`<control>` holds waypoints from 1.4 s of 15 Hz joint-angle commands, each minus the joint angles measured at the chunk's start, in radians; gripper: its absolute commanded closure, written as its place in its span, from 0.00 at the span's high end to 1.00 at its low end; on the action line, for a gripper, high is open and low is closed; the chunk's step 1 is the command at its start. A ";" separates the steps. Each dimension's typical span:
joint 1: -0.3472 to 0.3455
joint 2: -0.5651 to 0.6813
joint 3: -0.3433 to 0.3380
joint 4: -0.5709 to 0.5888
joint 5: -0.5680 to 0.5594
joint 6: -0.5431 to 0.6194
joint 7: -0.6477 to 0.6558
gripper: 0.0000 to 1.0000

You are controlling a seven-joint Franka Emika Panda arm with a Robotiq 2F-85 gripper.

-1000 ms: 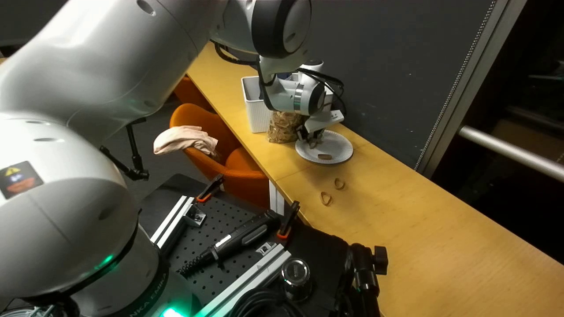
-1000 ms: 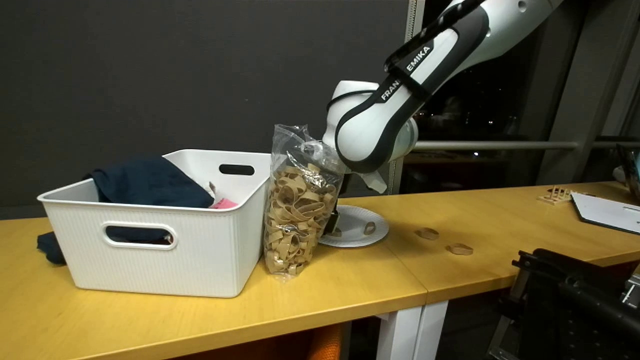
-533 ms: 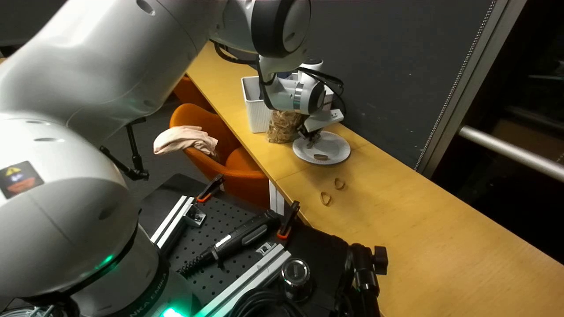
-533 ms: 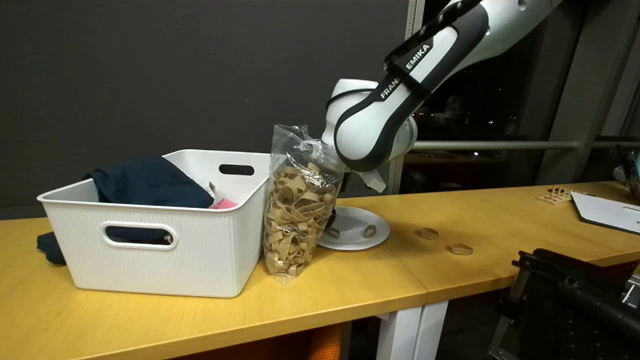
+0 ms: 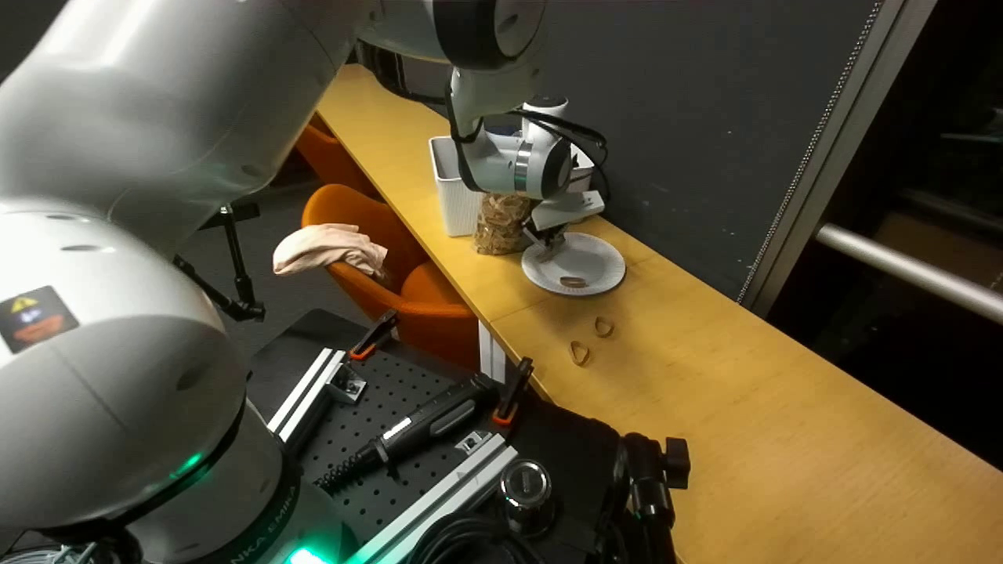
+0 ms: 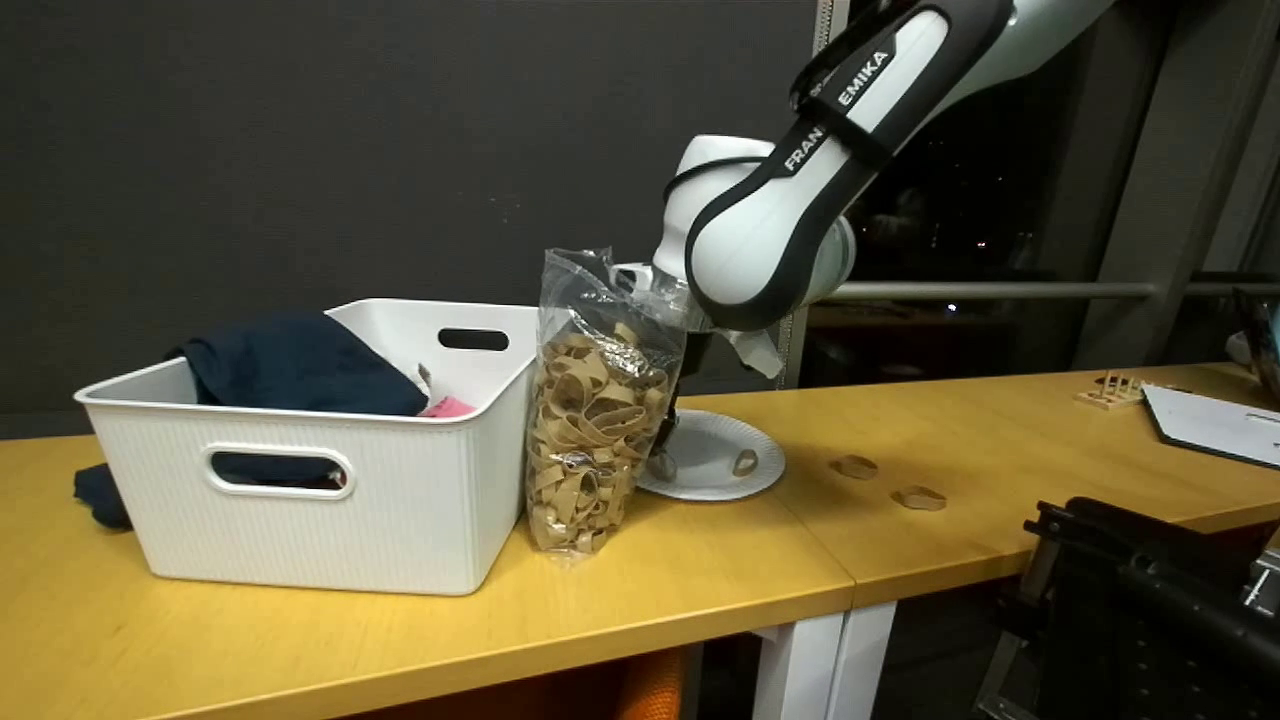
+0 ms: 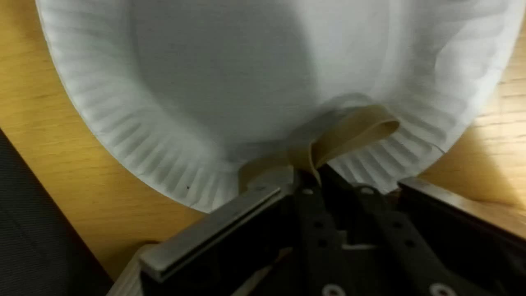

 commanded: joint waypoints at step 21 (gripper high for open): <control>0.313 -0.492 -0.214 -0.139 -0.198 -0.225 0.547 0.02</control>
